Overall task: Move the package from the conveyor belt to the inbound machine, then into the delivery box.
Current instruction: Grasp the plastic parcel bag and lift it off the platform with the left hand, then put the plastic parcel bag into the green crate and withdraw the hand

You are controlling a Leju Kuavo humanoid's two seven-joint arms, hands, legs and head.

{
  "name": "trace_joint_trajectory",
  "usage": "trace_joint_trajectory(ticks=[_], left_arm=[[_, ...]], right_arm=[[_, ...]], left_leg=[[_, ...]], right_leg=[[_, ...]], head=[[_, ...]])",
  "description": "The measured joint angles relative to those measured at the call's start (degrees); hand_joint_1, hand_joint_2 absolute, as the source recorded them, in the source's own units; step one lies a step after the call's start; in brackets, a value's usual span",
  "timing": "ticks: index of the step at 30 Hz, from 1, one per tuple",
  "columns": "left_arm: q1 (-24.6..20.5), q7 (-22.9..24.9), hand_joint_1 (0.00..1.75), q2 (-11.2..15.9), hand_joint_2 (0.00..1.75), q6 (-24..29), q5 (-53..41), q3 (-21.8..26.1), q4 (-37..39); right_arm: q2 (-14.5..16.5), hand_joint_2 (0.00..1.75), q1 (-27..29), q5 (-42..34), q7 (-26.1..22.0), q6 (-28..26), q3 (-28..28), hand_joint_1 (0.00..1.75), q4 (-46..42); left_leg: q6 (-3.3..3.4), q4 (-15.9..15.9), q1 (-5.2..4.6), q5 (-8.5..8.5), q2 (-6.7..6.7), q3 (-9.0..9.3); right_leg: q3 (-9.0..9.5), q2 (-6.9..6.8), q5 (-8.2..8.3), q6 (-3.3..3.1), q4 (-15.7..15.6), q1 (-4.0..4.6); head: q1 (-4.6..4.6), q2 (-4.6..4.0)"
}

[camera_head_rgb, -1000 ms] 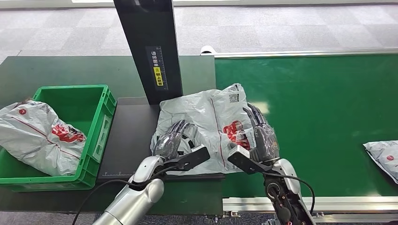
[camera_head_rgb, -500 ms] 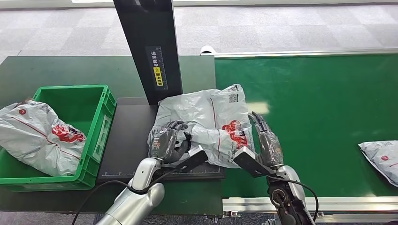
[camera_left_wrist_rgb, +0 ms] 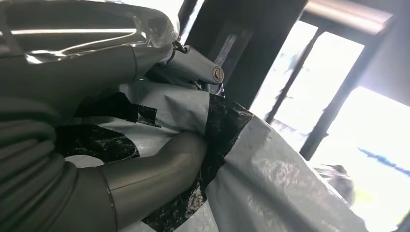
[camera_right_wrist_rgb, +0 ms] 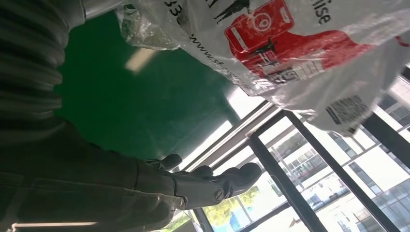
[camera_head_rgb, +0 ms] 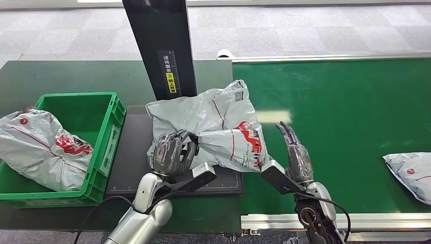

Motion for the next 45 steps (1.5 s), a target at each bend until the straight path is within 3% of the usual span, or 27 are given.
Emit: trace_joint_trajectory(ticks=[3, 6, 15, 19, 24, 34, 42, 45], left_arm=[[2.3, -15.0, 1.75, -2.9, 0.0, 0.2, 1.3, 7.7, -6.7], [3.5, -19.3, 1.75, -4.9, 0.0, 0.4, 4.6, 14.1, -13.6], [4.6, -19.8, 1.75, -5.5, 0.0, 0.6, 12.5, 25.3, -34.7], [4.7, -19.8, 1.75, -5.6, 0.0, 0.6, 11.5, 29.6, -43.7], [4.4, -19.8, 1.75, -5.9, 0.0, 0.6, 5.3, 34.6, -49.5], [4.1, -19.7, 1.75, -7.1, 0.0, 0.5, 0.0, 45.9, -51.9], [2.6, -19.3, 1.75, -8.6, 0.0, 0.5, -6.9, 53.4, -46.0], [2.4, -16.1, 1.75, -8.8, 0.0, 0.5, -11.5, 54.9, -42.1]], right_arm=[[-0.4, 1.75, 0.0, -1.3, -0.6, -0.7, 0.0, 0.0, 0.0], [-0.7, 1.75, 0.5, -2.2, -1.0, -1.9, 0.1, 0.0, 0.0], [-1.7, 1.75, 2.4, -2.7, -1.1, -3.5, 0.1, 0.0, 0.0], [-1.9, 1.75, 2.9, -2.8, -1.2, -4.0, 0.1, 0.0, 0.0], [-2.2, 1.75, 3.6, -2.9, -1.2, -4.5, 0.0, 0.0, -0.2], [-2.9, 1.75, 7.2, -1.7, 0.0, -4.8, -0.6, 0.0, -3.1], [-2.9, 1.75, 8.6, -0.9, 0.5, -4.1, -1.4, 0.0, -5.5], [-2.9, 1.75, 8.7, -0.2, 1.3, -3.7, -1.6, 0.0, -6.2]], left_leg=[[0.0, 0.0, 0.0, -0.01, 0.02, -0.07], [0.0, 0.0, 0.0, -0.01, 0.02, -0.07], [-0.01, 0.0, 0.02, 0.0, 0.03, -0.07], [0.0, 0.0, 0.01, 0.0, 0.02, -0.08], [0.0, 0.0, 0.01, 0.0, 0.01, -0.07], [-0.01, 0.0, 0.01, -0.01, 0.04, -0.06], [-0.01, 0.0, 0.01, 0.0, 0.04, -0.05], [-0.01, 0.0, 0.01, 0.0, 0.04, -0.05]], right_leg=[[-0.05, 0.01, 0.0, 0.0, 0.0, 0.0], [-0.06, 0.01, 0.0, 0.0, 0.0, 0.0], [-0.06, 0.03, 0.0, -0.01, 0.0, 0.03], [-0.06, 0.01, -0.02, -0.01, 0.0, 0.01], [-0.05, 0.01, -0.02, -0.01, 0.0, 0.01], [-0.09, 0.02, -0.03, -0.01, 0.0, 0.02], [-0.08, 0.03, -0.03, -0.01, 0.0, 0.01], [-0.08, 0.03, -0.03, -0.01, 0.0, 0.01]], head=[[0.01, 0.0], [-0.01, 0.0], [0.0, 0.0], [0.01, 0.0], [0.01, 0.0], [-0.01, 0.0], [0.0, 0.0], [0.01, 0.0]])
